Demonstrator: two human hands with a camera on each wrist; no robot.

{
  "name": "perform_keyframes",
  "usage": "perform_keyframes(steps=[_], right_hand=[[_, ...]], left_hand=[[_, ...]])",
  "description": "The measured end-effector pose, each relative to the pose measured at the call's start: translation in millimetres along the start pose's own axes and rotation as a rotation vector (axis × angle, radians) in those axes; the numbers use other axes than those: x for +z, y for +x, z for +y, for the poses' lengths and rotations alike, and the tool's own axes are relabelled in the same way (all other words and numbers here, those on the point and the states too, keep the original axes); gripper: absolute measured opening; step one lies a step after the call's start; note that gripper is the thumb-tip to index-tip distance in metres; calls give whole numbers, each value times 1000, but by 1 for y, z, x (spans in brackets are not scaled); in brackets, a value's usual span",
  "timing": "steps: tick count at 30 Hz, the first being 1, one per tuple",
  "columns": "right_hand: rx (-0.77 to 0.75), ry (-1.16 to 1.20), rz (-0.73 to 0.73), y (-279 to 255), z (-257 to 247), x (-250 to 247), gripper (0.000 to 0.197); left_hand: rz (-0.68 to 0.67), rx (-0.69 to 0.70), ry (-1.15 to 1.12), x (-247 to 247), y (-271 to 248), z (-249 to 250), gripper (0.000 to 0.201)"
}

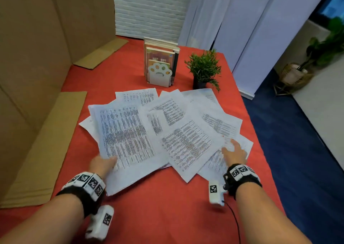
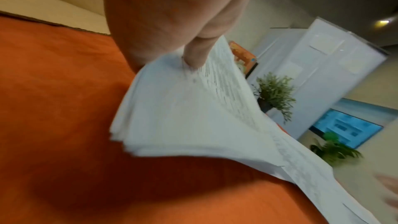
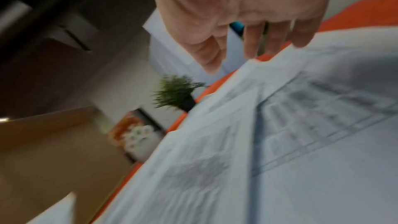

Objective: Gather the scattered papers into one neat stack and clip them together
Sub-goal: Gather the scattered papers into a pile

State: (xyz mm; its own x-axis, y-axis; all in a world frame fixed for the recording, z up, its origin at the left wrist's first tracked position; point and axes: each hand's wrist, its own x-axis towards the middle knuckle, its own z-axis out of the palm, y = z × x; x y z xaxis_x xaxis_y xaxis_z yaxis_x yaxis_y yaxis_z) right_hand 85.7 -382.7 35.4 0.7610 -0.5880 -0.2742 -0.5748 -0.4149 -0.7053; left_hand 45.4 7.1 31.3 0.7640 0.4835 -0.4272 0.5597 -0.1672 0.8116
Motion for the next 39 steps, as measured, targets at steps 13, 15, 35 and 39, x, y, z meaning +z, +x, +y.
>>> perform_keyframes(steps=[13, 15, 35, 39], right_hand=[[38, -194, -146, 68, -5, 35, 74], [-45, -190, -179, 69, -9, 47, 72], [-329, -261, -454, -63, -12, 122, 76], [-296, -375, -442, -90, -12, 115, 76]], left_hand=[[6, -166, -68, 29, 58, 22, 27], [-2, -129, -43, 34, 64, 22, 20], [154, -235, -116, -75, 25, -83, 24], [227, -149, 53, -80, 4, -81, 25]])
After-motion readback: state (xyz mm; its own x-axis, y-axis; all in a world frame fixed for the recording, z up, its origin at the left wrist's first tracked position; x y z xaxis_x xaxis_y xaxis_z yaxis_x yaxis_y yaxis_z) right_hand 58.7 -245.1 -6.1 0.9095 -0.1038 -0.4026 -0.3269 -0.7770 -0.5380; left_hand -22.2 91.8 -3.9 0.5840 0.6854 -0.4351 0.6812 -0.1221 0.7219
